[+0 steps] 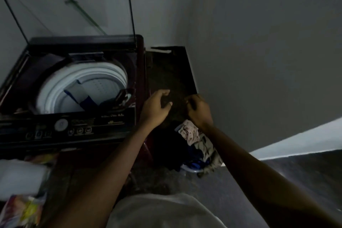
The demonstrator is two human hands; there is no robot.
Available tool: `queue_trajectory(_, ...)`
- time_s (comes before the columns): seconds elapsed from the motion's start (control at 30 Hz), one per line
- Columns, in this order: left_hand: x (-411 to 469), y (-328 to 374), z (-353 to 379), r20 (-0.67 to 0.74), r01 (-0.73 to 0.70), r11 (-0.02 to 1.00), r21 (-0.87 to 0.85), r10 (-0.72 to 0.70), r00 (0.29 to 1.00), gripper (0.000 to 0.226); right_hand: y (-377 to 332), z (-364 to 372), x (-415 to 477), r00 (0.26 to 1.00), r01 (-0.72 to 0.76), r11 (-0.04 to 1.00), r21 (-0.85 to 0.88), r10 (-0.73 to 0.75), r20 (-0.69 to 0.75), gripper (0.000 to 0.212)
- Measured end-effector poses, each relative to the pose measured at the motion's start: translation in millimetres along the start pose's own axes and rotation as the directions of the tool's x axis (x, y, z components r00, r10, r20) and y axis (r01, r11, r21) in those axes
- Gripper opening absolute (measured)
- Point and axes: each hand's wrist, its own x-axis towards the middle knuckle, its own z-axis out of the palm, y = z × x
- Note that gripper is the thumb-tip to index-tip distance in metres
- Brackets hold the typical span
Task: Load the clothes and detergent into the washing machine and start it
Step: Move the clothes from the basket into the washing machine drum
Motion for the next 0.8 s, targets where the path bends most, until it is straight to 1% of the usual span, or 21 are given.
queue_trajectory(0.23, -20.3, -5.1, 39.3, 0.144, 0.057, 0.995, 0.076, -0.067, 0.987, 0.04, 50.8, -1.6, -33.5, 0.996, -0.093, 0.996, 0.01, 0.093, 0.008, 0.018)
queue_trajectory(0.4, -21.0, -29.2, 52.6, 0.247, 0.046, 0.984, 0.169, -0.088, 0.965, 0.041, 77.1, 13.8, -51.5, 0.982, -0.187, 0.982, 0.017, 0.187, 0.018, 0.017)
queue_trajectory(0.5, -18.7, -46.2, 62.5, 0.281, 0.017, 0.975, 0.221, -0.08, 0.956, 0.041, 89.3, 26.7, -56.3, 0.977, -0.211, 0.975, -0.066, 0.212, 0.02, 0.02)
queue_trajectory(0.63, -21.3, -71.0, 82.9, 0.334, -0.037, 0.958, 0.283, -0.062, 0.94, 0.042, 108.2, 40.3, -58.0, 0.989, -0.132, 0.972, -0.196, 0.142, 0.036, 0.018)
queue_trajectory(0.7, -23.2, -84.7, 96.0, 0.361, -0.057, 0.952, 0.299, -0.057, 0.931, 0.044, 123.2, 47.9, -55.7, 0.986, -0.117, 0.965, -0.237, 0.141, 0.087, 0.016)
queue_trajectory(0.8, -26.7, -112.9, 126.3, 0.405, -0.041, 0.958, 0.283, -0.081, 0.911, 0.048, 155.7, 69.3, -55.7, 0.962, -0.116, 0.943, -0.313, 0.185, 0.201, 0.02)
